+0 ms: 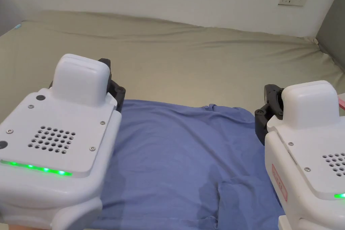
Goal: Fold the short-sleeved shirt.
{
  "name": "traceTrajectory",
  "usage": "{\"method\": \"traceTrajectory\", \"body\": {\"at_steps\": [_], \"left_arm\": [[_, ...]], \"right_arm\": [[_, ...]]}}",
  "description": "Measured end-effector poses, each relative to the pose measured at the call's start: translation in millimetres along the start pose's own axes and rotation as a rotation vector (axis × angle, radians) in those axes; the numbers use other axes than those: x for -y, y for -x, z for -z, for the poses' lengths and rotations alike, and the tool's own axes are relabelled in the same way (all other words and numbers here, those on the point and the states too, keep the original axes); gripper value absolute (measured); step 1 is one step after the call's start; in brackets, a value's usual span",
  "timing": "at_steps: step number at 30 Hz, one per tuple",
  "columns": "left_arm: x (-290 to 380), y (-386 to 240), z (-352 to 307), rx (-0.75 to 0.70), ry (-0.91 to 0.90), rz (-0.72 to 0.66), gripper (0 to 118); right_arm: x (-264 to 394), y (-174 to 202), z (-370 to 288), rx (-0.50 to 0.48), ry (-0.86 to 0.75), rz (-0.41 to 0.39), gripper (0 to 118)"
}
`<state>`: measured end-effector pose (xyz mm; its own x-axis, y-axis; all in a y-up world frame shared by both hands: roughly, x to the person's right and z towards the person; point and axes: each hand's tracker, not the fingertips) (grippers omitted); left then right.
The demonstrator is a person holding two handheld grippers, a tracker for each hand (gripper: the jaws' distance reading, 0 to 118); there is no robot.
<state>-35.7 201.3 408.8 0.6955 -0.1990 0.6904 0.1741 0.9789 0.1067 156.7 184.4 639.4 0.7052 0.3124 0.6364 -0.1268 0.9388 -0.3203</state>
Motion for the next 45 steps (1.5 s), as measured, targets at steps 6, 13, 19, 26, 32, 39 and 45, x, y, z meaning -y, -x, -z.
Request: {"method": "traceTrajectory", "body": {"at_steps": [6, 13, 19, 26, 32, 39, 45], "left_arm": [[18.6, 14.9, 14.5, -0.012, 0.093, 0.004, 0], [144.7, 54.4, 45.1, 0.023, 0.556, -0.004, 11], [264.3, 85.1, 38.6, -0.009, 0.921, -0.119, 115], [319.5, 91.2, 33.3, -0.081, 1.053, -0.166, 91], [312.1, 67.8, 39.8, 0.07, 1.026, -0.106, 8], [275.3, 64.4, 34.5, 0.008, 0.904, -0.082, 8], [253.6, 67.9, 27.6, -0.001, 0.856, -0.115, 8]], "right_arm": [[9.3, -4.4, 9.6, 0.01, 0.023, -0.001, 2], [42.3, -13.4, 11.9, -0.025, 0.121, -0.052, 2], [68.3, -32.3, 9.9, 0.003, 0.217, -0.021, 2], [84.7, -51.1, 9.0, 0.056, 0.294, -0.023, 2], [90.6, -61.9, 12.4, 0.096, 0.328, 0.002, 2], [156.1, -78.3, 29.4, 0.076, 0.595, 0.018, 5], [253.2, -81.3, 34.7, -0.014, 0.939, 0.166, 95]]}}
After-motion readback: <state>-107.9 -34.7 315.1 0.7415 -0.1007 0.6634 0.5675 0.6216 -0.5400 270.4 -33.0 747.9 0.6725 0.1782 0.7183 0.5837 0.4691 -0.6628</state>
